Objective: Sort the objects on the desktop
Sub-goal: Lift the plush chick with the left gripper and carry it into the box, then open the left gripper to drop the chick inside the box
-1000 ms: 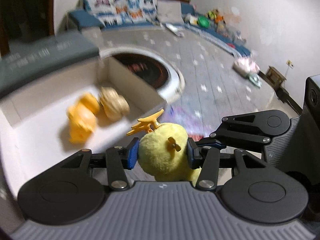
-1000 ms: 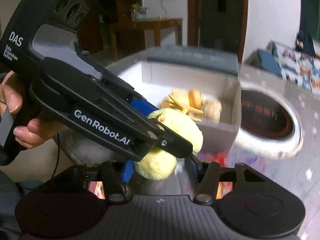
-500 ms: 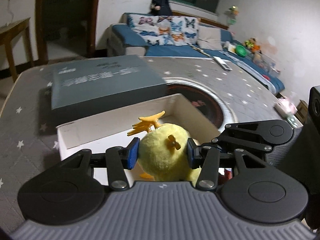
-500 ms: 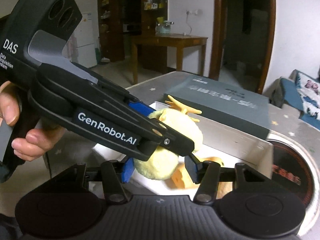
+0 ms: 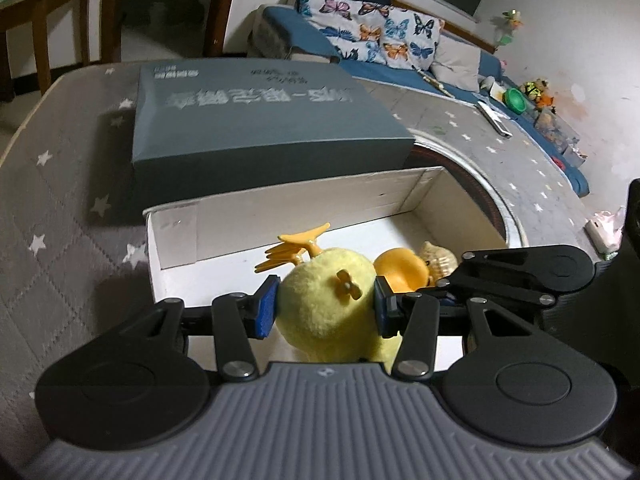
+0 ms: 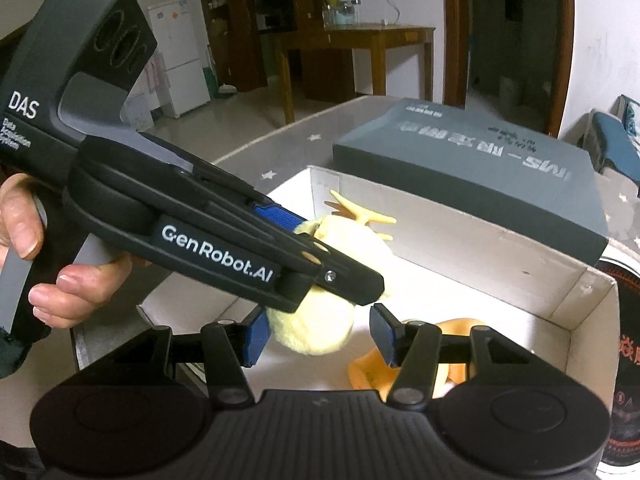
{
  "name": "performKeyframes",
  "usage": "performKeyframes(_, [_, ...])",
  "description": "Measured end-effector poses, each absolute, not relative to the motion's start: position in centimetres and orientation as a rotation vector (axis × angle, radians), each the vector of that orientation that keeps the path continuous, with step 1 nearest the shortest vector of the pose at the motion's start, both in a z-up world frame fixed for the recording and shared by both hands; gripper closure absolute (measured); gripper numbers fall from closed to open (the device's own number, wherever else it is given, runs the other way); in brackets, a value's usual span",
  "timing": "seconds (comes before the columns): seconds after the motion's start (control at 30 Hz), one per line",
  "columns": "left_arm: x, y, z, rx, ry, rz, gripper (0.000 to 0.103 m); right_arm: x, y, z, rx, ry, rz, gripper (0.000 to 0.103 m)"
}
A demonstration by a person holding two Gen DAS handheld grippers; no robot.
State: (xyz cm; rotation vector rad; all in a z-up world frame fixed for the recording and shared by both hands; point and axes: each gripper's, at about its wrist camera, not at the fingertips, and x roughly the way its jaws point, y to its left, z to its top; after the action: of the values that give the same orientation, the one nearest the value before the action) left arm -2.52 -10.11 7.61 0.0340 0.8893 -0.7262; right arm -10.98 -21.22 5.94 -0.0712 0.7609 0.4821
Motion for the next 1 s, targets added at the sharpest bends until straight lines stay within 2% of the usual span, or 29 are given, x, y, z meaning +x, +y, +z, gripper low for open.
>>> performKeyframes(0.07, [-2.3,-10.1,7.2,0.039,0.898,-0.718,0.055,-11.1,-21.4,6.0,-0.069,0.761,0.480,0.043])
performKeyframes(0.2, [-2.1,-10.3,6.6,0.056,0.909,-0.712,0.055,-12.0,-21.8,6.7,-0.068,0.747,0.476,0.029])
performKeyframes(0.27, [-2.0,-10.4,6.4,0.059,0.916,-0.714,0.055,-12.6,-22.0,6.9,-0.079,0.737,0.468,0.026])
performKeyframes(0.63, [-2.1,-11.6,5.2,0.122,0.940,-0.693,0.055,-16.2,-23.8,8.3,-0.038,0.696,0.446,0.025])
performKeyframes(0.93, [-2.5,-12.1,5.0,0.158,0.938,-0.672,0.054,-21.3,-26.8,9.6,0.008,0.631,0.357,0.017])
performKeyframes(1.0, [-2.6,-12.2,5.0,0.162,0.938,-0.668,0.054,-22.5,-27.6,9.4,0.027,0.622,0.326,0.013])
